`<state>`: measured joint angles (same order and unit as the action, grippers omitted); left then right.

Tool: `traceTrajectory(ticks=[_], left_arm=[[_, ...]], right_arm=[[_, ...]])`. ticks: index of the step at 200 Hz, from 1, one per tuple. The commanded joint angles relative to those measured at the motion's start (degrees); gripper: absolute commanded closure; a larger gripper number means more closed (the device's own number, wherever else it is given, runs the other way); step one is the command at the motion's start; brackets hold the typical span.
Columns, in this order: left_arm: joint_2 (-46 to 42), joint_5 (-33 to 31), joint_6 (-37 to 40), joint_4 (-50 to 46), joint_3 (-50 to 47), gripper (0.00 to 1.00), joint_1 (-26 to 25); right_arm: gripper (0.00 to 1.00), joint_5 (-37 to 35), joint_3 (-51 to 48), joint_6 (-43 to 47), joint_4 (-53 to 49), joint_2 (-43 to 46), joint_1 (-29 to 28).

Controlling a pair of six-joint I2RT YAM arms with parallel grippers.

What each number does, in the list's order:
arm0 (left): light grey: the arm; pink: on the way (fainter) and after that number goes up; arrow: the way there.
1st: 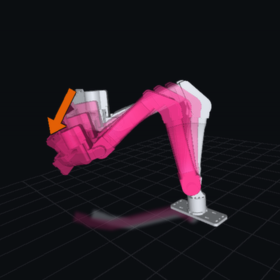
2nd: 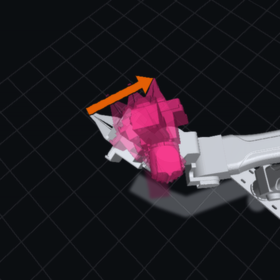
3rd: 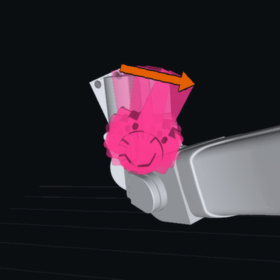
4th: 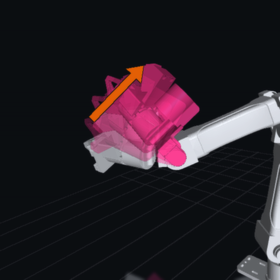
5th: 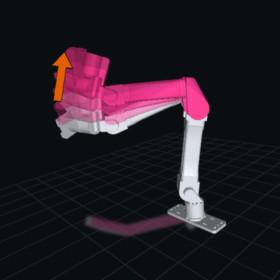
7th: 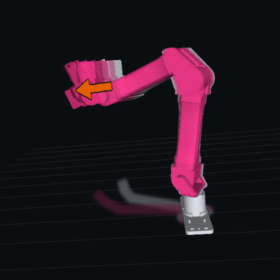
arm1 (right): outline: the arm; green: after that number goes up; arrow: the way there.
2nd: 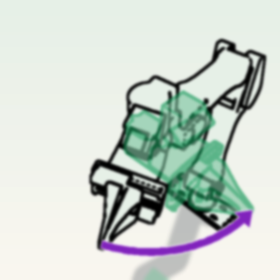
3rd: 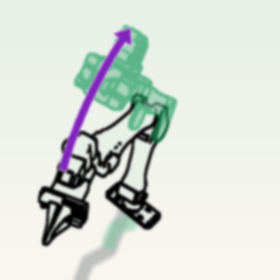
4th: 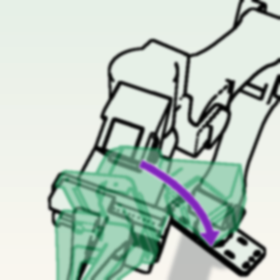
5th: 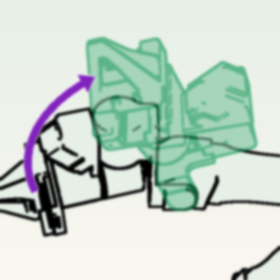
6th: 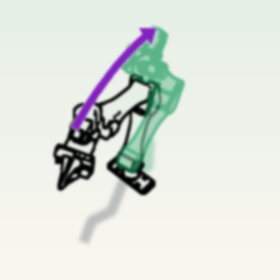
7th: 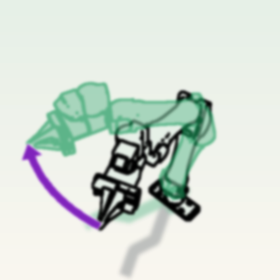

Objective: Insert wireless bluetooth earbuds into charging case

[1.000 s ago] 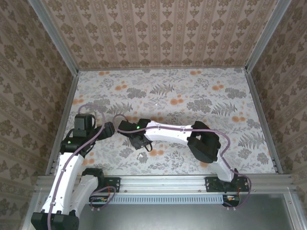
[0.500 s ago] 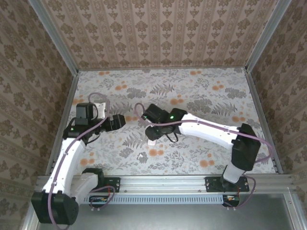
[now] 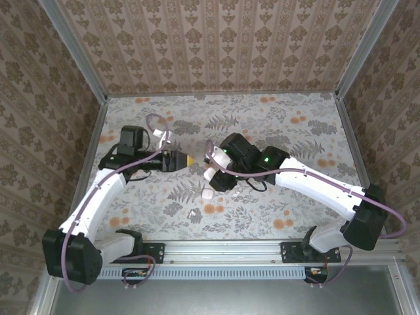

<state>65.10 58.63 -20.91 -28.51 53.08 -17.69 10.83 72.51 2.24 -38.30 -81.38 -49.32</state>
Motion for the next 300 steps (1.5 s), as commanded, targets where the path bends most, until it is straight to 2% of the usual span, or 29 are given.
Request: traceTrajectory(ticks=[1, 39, 81, 117, 169, 190, 204, 220, 239, 268, 300], left_arm=[[1.5, 1.1, -3.4, 3.3, 1.6, 0.26, -2.7], [5.4, 0.7, -5.4, 5.3, 2.4, 0.32, -7.7], [8.1, -0.6, -7.1, 6.8, 2.7, 0.34, -12.2], [8.8, -0.6, -7.4, 6.8, 2.4, 0.52, -12.9], [9.3, -0.8, -8.6, 8.1, 2.1, 0.7, -13.7], [9.3, -1.1, -8.7, 8.2, 2.0, 0.81, -13.8], [9.2, -1.7, -8.5, 8.4, 2.0, 0.9, -13.7], [8.6, -3.0, -8.2, 9.5, 1.6, 0.98, -13.6], [7.1, -4.7, -9.2, 15.4, -0.1, 1.0, -12.8], [3.0, -11.0, -12.0, 27.0, -4.0, 1.0, -10.4], [-2.5, -15.0, -12.8, 42.1, -8.6, 1.0, -9.6]], right_arm=[[0.71, 1.3, -0.6, 2.7, 1.9, 0.2, 0.5], [0.71, 0.4, -1.2, 2.5, 3.6, 0.7, 0.5], [0.71, -0.6, -1.7, 2.4, 3.6, 0.8, 0.7], [0.71, -0.7, -2.6, 2.2, 4.2, 1.2, 0.9], [0.71, -0.5, -3.2, 2.8, 4.4, 3.6, 1.6], [0.71, -0.5, -3.3, 2.9, 4.5, 3.9, 1.9], [0.65, -0.5, -3.3, 2.5, 4.6, 4.2, 2.0], [0.49, -0.5, -3.9, 1.3, 5.7, 5.5, 2.2], [0.35, -0.5, -5.9, -2.4, 10.1, 9.3, 2.5], [0.25, 3.0, -10.1, -14.1, 18.6, 16.1, 6.2], [0.24, 11.6, -13.2, -27.4, 26.8, 18.6, 12.0]])
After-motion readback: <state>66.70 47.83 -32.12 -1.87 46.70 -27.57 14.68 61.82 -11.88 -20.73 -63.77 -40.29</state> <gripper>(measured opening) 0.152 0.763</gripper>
